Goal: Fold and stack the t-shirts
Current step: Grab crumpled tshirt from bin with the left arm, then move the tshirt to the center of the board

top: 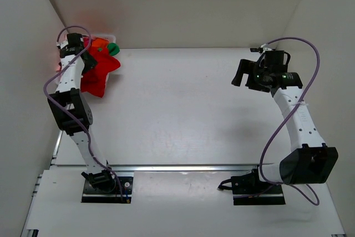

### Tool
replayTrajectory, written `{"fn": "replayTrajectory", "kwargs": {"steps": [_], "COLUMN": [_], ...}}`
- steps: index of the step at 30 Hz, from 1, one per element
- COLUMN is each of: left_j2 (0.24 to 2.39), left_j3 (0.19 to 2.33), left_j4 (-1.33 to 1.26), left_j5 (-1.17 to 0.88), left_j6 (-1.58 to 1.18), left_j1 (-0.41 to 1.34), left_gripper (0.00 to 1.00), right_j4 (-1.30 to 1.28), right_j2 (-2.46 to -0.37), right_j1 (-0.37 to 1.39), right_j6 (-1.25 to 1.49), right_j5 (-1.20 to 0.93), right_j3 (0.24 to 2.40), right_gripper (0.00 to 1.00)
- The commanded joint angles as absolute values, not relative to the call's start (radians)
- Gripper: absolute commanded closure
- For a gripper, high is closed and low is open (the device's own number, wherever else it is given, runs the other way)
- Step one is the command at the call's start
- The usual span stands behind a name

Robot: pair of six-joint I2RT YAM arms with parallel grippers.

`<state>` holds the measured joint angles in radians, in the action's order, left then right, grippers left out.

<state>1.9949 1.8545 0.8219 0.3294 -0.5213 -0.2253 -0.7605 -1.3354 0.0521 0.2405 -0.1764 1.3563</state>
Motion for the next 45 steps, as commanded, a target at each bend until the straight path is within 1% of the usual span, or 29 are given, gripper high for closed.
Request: {"fn": "replayTrajectory", "kwargs": {"steps": [1, 3, 4, 5, 6, 7, 8, 9, 10, 11, 12, 13, 14, 16, 18, 19, 21, 23, 26, 28, 29, 31, 33, 37, 39, 42, 43, 44, 45], "left_j2": [2.037, 2.123, 2.141, 2.166, 2.174, 2.165, 2.161, 2.140, 2.123, 2.100, 2.094, 2.082, 2.074, 2.037, 1.956, 1.903, 1.817, 1.793, 1.786, 1.747, 1.703, 1.573, 1.504, 1.427, 1.401, 1.368, 1.353, 1.342, 1.338], "left_j3": [1.933, 1.997, 2.009, 2.044, 2.069, 2.091, 2.104, 2.137, 2.178, 2.233, 2.264, 2.352, 2.446, 2.497, 2.353, 2.306, 2.189, 2.192, 2.207, 2.153, 2.122, 1.952, 1.846, 1.781, 1.701, 1.458, 1.357, 1.268, 1.208], "left_j4": [0.868, 0.908, 0.929, 0.939, 0.939, 0.937, 0.936, 0.919, 0.899, 0.903, 0.910, 0.935, 0.951, 0.986, 0.959, 0.939, 0.925, 0.911, 0.841, 0.758, 0.685, 0.563, 0.493, 0.581, 0.655, 0.690, 0.687, 0.680, 0.667], "left_j5": [0.367, 0.338, 0.327, 0.331, 0.312, 0.292, 0.287, 0.260, 0.232, 0.204, 0.190, 0.149, 0.105, 0.007, -0.189, -0.231, -0.352, -0.364, -0.475, -0.534, -0.538, -0.540, -0.546, -0.496, -0.466, -0.485, -0.483, -0.486, -0.468], "left_j6": [-0.486, -0.498, -0.506, -0.508, -0.503, -0.500, -0.505, -0.506, -0.509, -0.514, -0.521, -0.541, -0.567, -0.622, -0.699, -0.707, -0.707, -0.678, -0.661, -0.704, -0.715, -0.800, -0.837, -0.784, -0.752, -0.765, -0.768, -0.759, -0.744], "left_j1": [-0.215, -0.209, -0.206, -0.198, -0.195, -0.195, -0.193, -0.198, -0.204, -0.209, -0.207, -0.212, -0.221, -0.221, -0.201, -0.171, -0.066, 0.152, 0.346, 0.389, 0.393, 0.362, 0.277, 0.186, 0.161, 0.137, 0.141, 0.147, 0.167], "left_gripper": [0.07, 0.21, 0.39, 0.63, 0.84, 0.92, 1.00, 1.00, 1.00, 1.00, 1.00, 1.00, 1.00, 1.00, 1.00, 1.00, 1.00, 1.00, 1.00, 1.00, 1.00, 1.00, 1.00, 1.00, 1.00, 1.00, 1.00, 0.97, 0.81], "right_j4": [-0.758, -0.759, -0.761, -0.764, -0.762, -0.768, -0.767, -0.772, -0.772, -0.770, -0.776, -0.770, -0.773, -0.758, -0.753, -0.753, -0.742, -0.744, -0.742, -0.741, -0.735, -0.738, -0.741, -0.749, -0.749, -0.753, -0.755, -0.758, -0.756], "right_j2": [-1.302, -1.305, -1.307, -1.315, -1.318, -1.322, -1.327, -1.325, -1.325, -1.321, -1.318, -1.313, -1.310, -1.310, -1.316, -1.316, -1.324, -1.334, -1.324, -1.312, -1.299, -1.276, -1.259, -1.229, -1.220, -1.213, -1.210, -1.209, -1.209], "right_j1": [0.034, 0.026, 0.020, 0.020, 0.005, 0.006, 0.003, 0.002, 0.003, 0.011, 0.006, 0.002, 0.002, 0.008, -0.021, -0.017, -0.009, -0.006, 0.025, 0.023, 0.018, 0.020, 0.018, 0.005, 0.006, 0.002, 0.003, 0.003, 0.005], "right_j6": [0.239, 0.229, 0.229, 0.226, 0.230, 0.219, 0.213, 0.213, 0.204, 0.204, 0.192, 0.192, 0.198, 0.210, 0.218, 0.216, 0.219, 0.221, 0.216, 0.230, 0.224, 0.229, 0.225, 0.222, 0.222, 0.216, 0.213, 0.213, 0.210], "right_j5": [-0.193, -0.190, -0.189, -0.193, -0.190, -0.190, -0.190, -0.181, -0.166, -0.160, -0.158, -0.161, -0.152, -0.160, -0.167, -0.166, -0.173, -0.163, -0.153, -0.164, -0.166, -0.166, -0.163, -0.166, -0.161, -0.169, -0.178, -0.182, -0.192], "right_j3": [1.332, 1.341, 1.348, 1.351, 1.356, 1.365, 1.367, 1.362, 1.373, 1.379, 1.385, 1.391, 1.396, 1.401, 1.394, 1.393, 1.391, 1.397, 1.387, 1.375, 1.364, 1.344, 1.327, 1.302, 1.290, 1.270, 1.264, 1.253, 1.238], "right_gripper": [0.01, 0.02, 0.11, 0.23, 0.33, 0.44, 0.66, 0.77, 0.80, 0.85, 0.96, 0.99, 0.98, 0.96, 0.96, 0.95, 0.95, 0.96, 0.97, 0.96, 0.96, 0.95, 0.95, 0.96, 0.95, 0.95, 0.93, 0.92, 0.88]}}
